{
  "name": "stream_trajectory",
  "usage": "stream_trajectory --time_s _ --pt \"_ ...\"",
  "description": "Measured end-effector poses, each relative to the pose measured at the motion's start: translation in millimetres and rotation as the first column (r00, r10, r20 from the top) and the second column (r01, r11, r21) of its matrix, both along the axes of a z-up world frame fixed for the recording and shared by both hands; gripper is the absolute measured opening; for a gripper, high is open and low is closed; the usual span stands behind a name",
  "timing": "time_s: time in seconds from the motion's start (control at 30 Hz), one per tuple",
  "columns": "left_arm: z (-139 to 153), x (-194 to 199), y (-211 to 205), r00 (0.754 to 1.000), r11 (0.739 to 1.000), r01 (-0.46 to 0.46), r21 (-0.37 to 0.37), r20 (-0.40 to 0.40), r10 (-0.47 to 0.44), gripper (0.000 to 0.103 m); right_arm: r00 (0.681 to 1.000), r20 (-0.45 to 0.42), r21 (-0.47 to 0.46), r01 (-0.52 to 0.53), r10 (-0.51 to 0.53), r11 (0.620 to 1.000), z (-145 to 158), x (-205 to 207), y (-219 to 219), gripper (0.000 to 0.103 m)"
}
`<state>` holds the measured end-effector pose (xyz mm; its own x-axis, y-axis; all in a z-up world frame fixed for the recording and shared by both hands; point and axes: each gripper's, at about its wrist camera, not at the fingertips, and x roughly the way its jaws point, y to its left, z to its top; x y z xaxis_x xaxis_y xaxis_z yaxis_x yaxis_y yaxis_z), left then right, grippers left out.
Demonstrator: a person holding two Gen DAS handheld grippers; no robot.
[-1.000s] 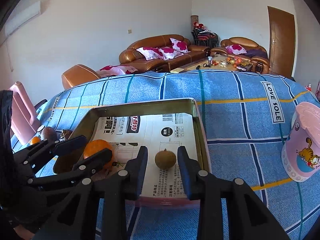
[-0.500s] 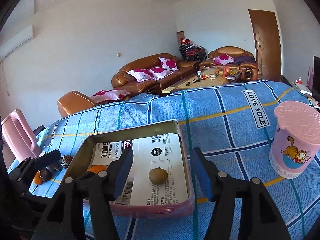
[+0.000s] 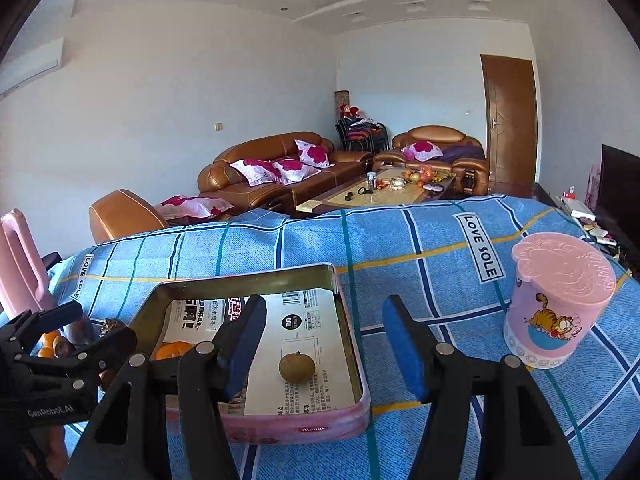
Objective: Organize fruits
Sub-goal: 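Grasp a dark mangosteen with the right gripper while the left gripper returns to the fruits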
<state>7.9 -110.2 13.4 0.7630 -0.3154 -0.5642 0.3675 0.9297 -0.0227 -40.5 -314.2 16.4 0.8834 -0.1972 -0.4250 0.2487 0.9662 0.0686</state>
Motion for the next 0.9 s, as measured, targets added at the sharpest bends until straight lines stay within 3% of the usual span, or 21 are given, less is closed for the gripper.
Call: stream_trajectory --time_s 0.6,0.77,0.9 --pt "0.5 24.8 70.6 0.994 0.994 -0.106 -0.004 -0.026 0.106 0.103 0.991 -0.069 0.026 -0.114 0.116 0.993 -6.3 18.5 78.1 0.063" --pt "5.1 36.1 106.4 0.982 0.982 -0.188 -0.021 -0.025 0.188 0.103 0.981 -0.076 0.014 -0.177 0.178 0.984 -5.5 28.4 110.4 0.063" --pt "8.7 45.3 139.2 0.956 0.956 -0.294 -0.016 -0.014 0.293 0.103 0.967 -0.115 0.021 -0.226 0.227 0.974 -8.8 42.4 137.1 0.063"
